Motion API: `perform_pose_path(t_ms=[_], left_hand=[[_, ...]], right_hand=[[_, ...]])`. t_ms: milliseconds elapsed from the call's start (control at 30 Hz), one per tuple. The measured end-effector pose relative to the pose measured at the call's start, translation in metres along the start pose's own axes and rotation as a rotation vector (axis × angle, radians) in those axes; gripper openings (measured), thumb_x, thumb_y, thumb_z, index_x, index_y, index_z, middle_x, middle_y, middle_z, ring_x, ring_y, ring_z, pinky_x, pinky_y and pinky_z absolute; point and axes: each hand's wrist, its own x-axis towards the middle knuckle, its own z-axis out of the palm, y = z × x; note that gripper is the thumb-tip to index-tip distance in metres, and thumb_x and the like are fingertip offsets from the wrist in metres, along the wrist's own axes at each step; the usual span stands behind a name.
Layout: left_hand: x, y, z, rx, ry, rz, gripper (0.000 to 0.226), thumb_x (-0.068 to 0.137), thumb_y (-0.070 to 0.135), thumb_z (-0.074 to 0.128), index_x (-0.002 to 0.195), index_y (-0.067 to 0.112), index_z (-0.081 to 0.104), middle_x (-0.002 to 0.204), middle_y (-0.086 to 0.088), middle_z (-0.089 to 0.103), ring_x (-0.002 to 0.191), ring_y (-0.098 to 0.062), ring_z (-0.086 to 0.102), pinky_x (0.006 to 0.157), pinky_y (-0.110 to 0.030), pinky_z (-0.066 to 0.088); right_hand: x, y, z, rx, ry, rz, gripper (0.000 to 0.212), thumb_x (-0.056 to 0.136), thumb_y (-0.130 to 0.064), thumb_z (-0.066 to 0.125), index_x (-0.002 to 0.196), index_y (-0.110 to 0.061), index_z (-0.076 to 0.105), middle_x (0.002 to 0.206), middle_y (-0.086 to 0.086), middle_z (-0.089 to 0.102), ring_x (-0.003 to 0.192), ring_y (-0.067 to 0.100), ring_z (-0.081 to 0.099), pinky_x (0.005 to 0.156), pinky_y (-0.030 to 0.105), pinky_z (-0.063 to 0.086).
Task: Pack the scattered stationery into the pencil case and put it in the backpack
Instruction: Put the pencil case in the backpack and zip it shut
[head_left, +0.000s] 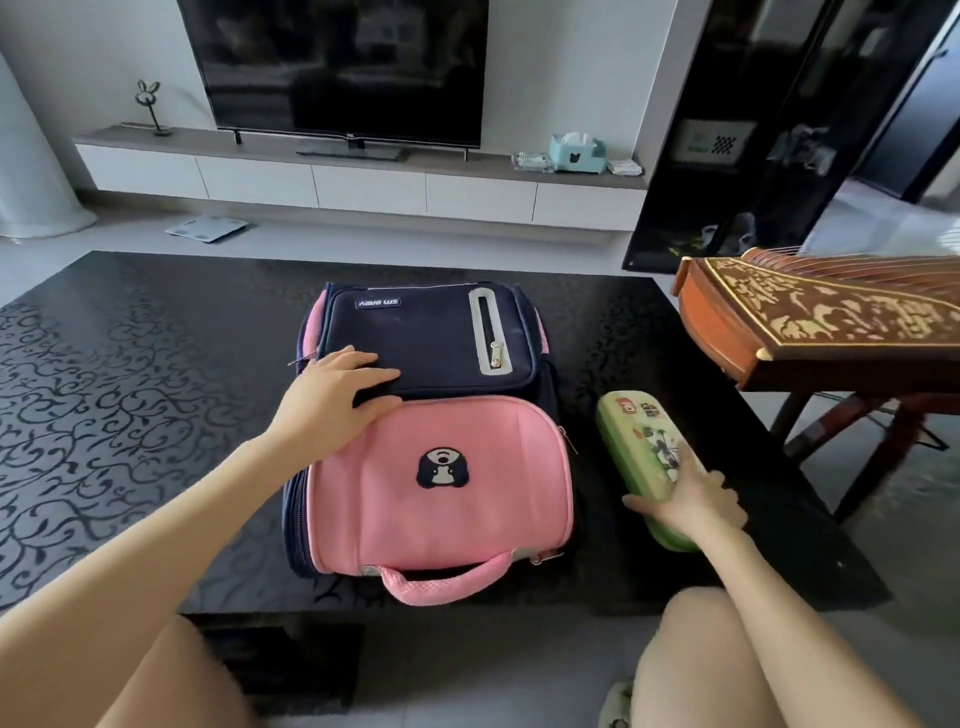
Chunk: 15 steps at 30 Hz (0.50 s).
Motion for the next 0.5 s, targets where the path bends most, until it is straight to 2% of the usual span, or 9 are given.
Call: perform_pose_path(t_ms=[67, 133, 200, 267, 400, 433, 500], left_hand=[[0.001, 0.001, -0.003, 0.051, 0.005, 0.030, 0.034, 0.088, 0.038, 0.058, 0.119, 0.025, 0.062, 0.130, -0.003, 0.058, 0.128, -0.028, 0.045, 0.109, -0.049, 0.025], [0.001, 0.006, -0.009, 0.045, 0.081, 0.038, 0.029, 0.091, 0.033, 0.054, 0.115, 0.020, 0.064, 0.119, -0.004, 0.065, 0.113, -0.030, 0.057, 0.101, -0.045, 0.033], [0.004, 0.018, -0.019, 0.028, 0.190, 0.013, 0.024, 0.093, 0.029, 0.051, 0.105, 0.016, 0.067, 0.100, -0.005, 0.071, 0.091, -0.033, 0.062, 0.079, -0.038, 0.042], [0.015, 0.029, -0.032, 0.013, 0.246, -0.042, 0.024, 0.095, 0.028, 0.048, 0.097, 0.012, 0.066, 0.086, -0.011, 0.071, 0.079, -0.036, 0.060, 0.062, -0.034, 0.040], [0.039, 0.038, -0.049, -0.029, 0.259, -0.133, 0.030, 0.096, 0.033, 0.044, 0.088, 0.010, 0.063, 0.081, -0.013, 0.068, 0.075, -0.036, 0.058, 0.058, -0.032, 0.035], [0.042, 0.039, -0.051, -0.050, 0.257, -0.149, 0.031, 0.095, 0.033, 0.044, 0.088, 0.010, 0.063, 0.082, -0.012, 0.068, 0.076, -0.035, 0.058, 0.059, -0.032, 0.034], [0.045, 0.042, -0.054, -0.090, 0.246, -0.158, 0.031, 0.095, 0.033, 0.045, 0.087, 0.009, 0.063, 0.082, -0.010, 0.067, 0.079, -0.034, 0.058, 0.061, -0.031, 0.033]], right_hand=[[0.000, -0.001, 0.003, 0.015, 0.061, -0.005, 0.115, 0.059, -0.073, 0.066, 0.147, -0.034, 0.005, 0.134, 0.020, 0.038, 0.116, 0.040, 0.046, 0.096, 0.051, 0.042], [-0.001, 0.001, 0.001, 0.113, 0.091, 0.007, 0.108, 0.059, -0.068, 0.070, 0.145, -0.035, 0.012, 0.130, 0.019, 0.042, 0.113, 0.040, 0.048, 0.096, 0.050, 0.041], [-0.006, 0.005, -0.008, 0.285, 0.113, 0.012, 0.100, 0.059, -0.063, 0.072, 0.141, -0.037, 0.020, 0.125, 0.017, 0.046, 0.109, 0.040, 0.050, 0.095, 0.050, 0.042], [-0.015, 0.008, -0.021, 0.457, 0.161, -0.037, 0.092, 0.058, -0.059, 0.073, 0.135, -0.038, 0.027, 0.120, 0.013, 0.047, 0.104, 0.037, 0.053, 0.092, 0.050, 0.045], [-0.056, 0.018, -0.065, 0.743, 0.191, -0.382, 0.083, 0.062, -0.046, 0.079, 0.131, -0.044, 0.034, 0.129, -0.002, 0.047, 0.112, 0.021, 0.050, 0.091, 0.046, 0.048], [-0.070, 0.019, -0.080, 0.737, 0.157, -0.494, 0.082, 0.062, -0.043, 0.081, 0.130, -0.046, 0.035, 0.129, -0.008, 0.047, 0.114, 0.016, 0.049, 0.092, 0.043, 0.047], [-0.098, 0.013, -0.107, 0.616, 0.092, -0.676, 0.081, 0.061, -0.037, 0.084, 0.130, -0.046, 0.041, 0.122, -0.018, 0.046, 0.111, 0.006, 0.047, 0.088, 0.029, 0.043]])
